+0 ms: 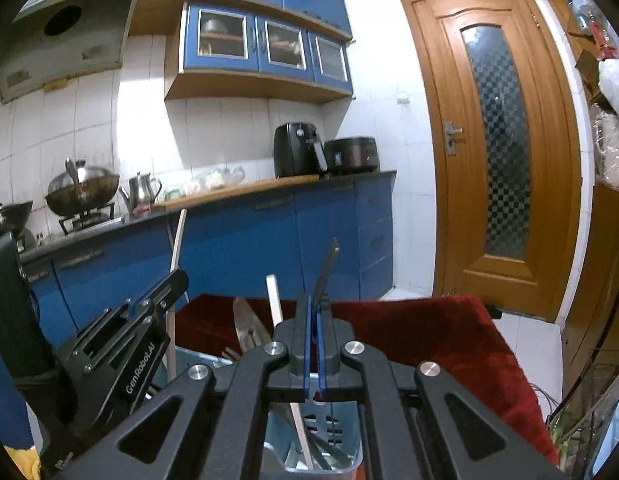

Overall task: Organize utensils
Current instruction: 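Lower the knife and fork into the caddy and open both tools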

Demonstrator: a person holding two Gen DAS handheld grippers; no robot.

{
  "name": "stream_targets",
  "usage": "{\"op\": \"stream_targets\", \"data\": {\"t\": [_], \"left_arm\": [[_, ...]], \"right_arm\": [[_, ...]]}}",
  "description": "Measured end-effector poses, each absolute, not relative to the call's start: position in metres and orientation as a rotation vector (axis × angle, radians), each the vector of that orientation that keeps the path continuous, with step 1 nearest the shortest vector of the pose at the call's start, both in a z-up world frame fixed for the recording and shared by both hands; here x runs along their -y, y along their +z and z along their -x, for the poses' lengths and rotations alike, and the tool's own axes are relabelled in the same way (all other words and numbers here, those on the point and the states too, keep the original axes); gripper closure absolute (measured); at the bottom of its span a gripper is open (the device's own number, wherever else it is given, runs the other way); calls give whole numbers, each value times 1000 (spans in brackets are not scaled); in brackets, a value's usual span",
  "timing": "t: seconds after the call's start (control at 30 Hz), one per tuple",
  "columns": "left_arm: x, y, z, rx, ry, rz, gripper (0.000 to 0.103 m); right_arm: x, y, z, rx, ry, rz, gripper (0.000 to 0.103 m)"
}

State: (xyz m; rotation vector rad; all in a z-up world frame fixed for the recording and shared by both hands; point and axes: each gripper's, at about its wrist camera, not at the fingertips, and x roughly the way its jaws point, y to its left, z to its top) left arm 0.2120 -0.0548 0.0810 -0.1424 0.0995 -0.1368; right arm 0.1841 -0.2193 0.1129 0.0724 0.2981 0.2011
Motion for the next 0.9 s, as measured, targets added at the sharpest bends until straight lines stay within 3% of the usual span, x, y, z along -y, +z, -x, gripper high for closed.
{"op": "stream_targets", "data": {"t": [0.3,0.5,0.9], "left_arm": [[52,77,-216,-167,-151,152,96],[53,79,-215,-202,-174,162,93],[45,94,-207,-289,-243,207,92]], "right_arm": [[217,97,-188,-367,256,-81,99],[218,97,-186,-363,283,-105,89],[224,113,-171,-316,302,-155,84]]}}
